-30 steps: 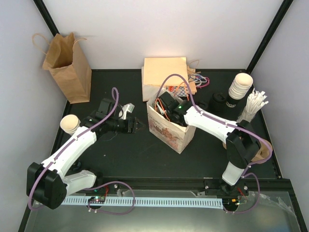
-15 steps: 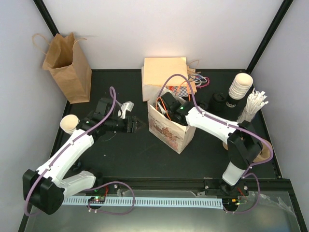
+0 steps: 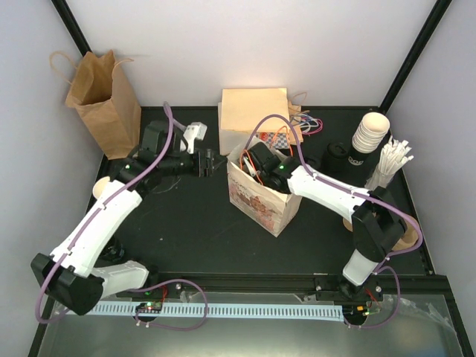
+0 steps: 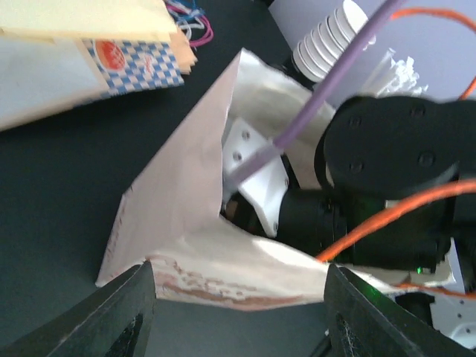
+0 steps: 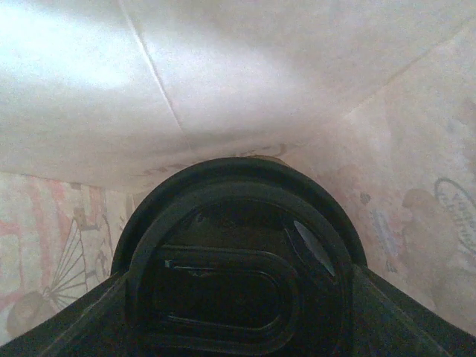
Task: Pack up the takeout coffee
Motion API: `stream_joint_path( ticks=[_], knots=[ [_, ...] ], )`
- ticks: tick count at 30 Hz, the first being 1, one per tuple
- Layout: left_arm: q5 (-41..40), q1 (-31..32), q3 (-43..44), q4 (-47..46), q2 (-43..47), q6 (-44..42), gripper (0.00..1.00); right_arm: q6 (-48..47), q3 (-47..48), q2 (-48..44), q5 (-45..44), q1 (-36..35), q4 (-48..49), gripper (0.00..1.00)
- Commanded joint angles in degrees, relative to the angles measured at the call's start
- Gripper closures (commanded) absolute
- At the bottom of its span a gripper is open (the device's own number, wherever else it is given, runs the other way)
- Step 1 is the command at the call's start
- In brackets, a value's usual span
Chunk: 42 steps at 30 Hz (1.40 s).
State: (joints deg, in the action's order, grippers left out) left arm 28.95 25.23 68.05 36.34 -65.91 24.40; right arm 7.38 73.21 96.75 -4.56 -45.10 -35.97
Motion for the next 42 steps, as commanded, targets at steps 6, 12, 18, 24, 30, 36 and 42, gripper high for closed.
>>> stream_joint_path(
  ticks=[6,12,18,24,30,36,42],
  knots=[
    [-7.2,1.7,13.9,8.1,-11.0,-10.5,0.41,-0.1,-2.7,4.2,2.9,-2.1,-12.4,0.68],
    [-5.1,2.3,18.1,11.3,-17.1,-17.1,0.48,-0.5,-1.1,3.9,2.3,-2.1,-13.2,0.68],
    [-5.4,3.5,21.8,13.8,-20.1,-18.8,0.64,-1.0,-0.6,4.0,1.7,-2.2,-13.7,0.68],
    [-15.0,8.0,25.1,17.5,-21.7,-21.1,0.84,-1.2,-0.2,4.1,1.1,-2.1,-14.0,0.68],
    [-19.0,8.5,27.1,20.5,-23.5,-20.9,0.98,-1.2,0.2,3.8,1.1,-2.1,-14.1,0.68],
    [-19.2,8.7,27.0,20.1,-23.6,-20.5,0.99,-1.4,0.4,3.1,0.3,-2.2,-14.3,0.21],
    [-19.0,8.8,27.1,20.0,-23.8,-20.4,0.98,-1.4,0.8,1.4,0.3,-2.1,-14.2,0.00]
  ],
)
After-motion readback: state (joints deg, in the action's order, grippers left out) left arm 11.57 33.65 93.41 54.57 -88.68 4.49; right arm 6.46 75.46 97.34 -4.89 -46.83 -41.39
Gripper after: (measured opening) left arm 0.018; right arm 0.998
